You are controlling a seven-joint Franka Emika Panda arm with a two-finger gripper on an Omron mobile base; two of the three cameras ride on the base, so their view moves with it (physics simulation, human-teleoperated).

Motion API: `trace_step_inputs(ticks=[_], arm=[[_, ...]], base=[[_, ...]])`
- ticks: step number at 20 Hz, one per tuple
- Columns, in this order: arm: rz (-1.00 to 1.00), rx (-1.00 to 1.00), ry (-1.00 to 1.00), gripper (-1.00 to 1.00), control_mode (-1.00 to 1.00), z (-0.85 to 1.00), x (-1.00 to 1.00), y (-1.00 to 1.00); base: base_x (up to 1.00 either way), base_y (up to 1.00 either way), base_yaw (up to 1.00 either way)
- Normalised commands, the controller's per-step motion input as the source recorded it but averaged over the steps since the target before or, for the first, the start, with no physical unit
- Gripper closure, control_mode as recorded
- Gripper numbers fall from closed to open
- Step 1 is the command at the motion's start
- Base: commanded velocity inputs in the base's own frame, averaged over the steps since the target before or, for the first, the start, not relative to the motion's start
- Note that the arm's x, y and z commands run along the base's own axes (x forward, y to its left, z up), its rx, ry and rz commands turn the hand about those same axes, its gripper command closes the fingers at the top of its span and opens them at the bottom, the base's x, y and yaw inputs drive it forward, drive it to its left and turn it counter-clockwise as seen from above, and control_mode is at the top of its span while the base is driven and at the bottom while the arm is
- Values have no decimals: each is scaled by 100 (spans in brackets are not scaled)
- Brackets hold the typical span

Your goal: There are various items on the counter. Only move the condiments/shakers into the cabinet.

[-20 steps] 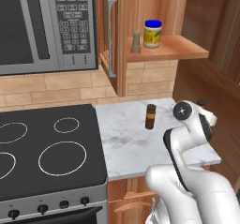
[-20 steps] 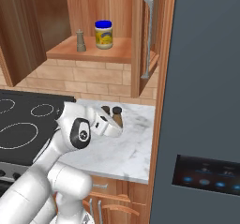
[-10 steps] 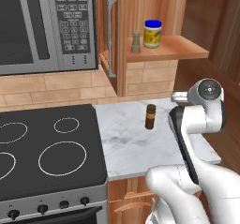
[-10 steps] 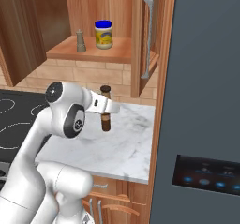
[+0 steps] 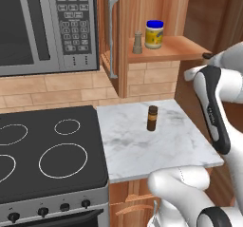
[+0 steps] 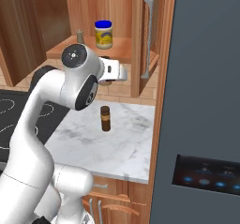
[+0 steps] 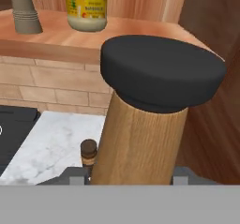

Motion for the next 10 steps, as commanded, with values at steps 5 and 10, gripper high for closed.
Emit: trace_step_inputs(ticks=[5, 10], arm=[[0, -1, -15, 100, -100, 36, 2, 15], [0, -5, -4, 100, -100, 10, 29, 1]], base=[[0, 0, 0], [0, 0, 0]])
